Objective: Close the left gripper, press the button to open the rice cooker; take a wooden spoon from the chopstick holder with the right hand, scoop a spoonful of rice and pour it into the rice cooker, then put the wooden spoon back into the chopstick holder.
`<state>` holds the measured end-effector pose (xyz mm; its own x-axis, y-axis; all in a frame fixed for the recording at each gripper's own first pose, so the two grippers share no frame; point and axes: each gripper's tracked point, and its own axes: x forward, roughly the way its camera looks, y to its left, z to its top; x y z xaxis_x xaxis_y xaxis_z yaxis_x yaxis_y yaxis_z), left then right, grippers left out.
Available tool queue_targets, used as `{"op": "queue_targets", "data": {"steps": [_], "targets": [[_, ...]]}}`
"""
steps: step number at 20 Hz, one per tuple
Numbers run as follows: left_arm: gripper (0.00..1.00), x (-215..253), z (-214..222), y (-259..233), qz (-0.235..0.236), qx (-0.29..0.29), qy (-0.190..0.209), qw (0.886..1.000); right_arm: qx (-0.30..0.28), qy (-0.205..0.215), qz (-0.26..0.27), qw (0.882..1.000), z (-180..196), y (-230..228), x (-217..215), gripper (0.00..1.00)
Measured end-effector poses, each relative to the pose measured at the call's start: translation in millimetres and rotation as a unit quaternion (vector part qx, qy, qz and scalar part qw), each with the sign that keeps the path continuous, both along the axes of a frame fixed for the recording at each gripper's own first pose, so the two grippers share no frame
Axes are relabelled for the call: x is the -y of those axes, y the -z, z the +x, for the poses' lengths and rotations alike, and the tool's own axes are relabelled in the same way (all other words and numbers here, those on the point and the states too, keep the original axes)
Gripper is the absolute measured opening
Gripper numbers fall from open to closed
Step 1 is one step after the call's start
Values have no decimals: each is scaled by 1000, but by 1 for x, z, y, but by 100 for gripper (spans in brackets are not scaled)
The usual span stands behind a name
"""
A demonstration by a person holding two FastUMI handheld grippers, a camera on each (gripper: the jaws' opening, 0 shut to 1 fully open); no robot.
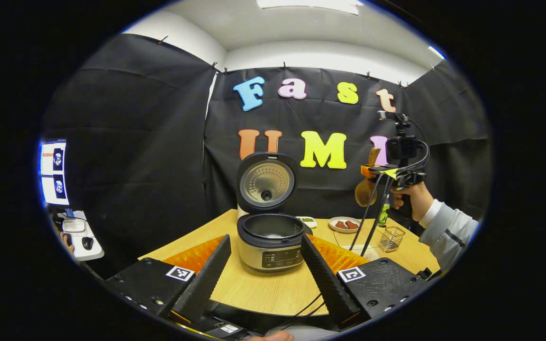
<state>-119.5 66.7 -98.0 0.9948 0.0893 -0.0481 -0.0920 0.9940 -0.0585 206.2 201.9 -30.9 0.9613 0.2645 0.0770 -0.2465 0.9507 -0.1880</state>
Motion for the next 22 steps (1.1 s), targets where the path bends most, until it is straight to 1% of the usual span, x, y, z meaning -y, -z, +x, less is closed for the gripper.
{"op": "queue_targets", "data": {"steps": [4, 8, 11, 15, 17, 19, 22], "targets": [[95, 15, 4, 1, 0, 0, 9, 1000, -4, 33, 4, 999, 14, 3, 63, 10], [95, 18, 8, 5, 7, -4, 5, 1000, -10, 53, 4, 999, 25, 13, 111, 11], [95, 22, 12, 8, 8, -12, 9, 1000, -17, 75, 8, 997, 38, 32, 142, 11], [95, 22, 14, 11, 16, -13, 6, 1000, -43, 97, 19, 994, 53, 63, 169, 11], [95, 20, 15, 15, 13, -17, 5, 1000, -56, 106, 29, 992, 58, 78, 183, 10], [95, 22, 16, 19, 10, -23, 6, 1000, -71, 118, 38, 990, 64, 96, 196, 12], [95, 24, 15, 23, 12, -27, 8, 1000, -86, 123, 52, 987, 65, 118, 206, 13]]}}
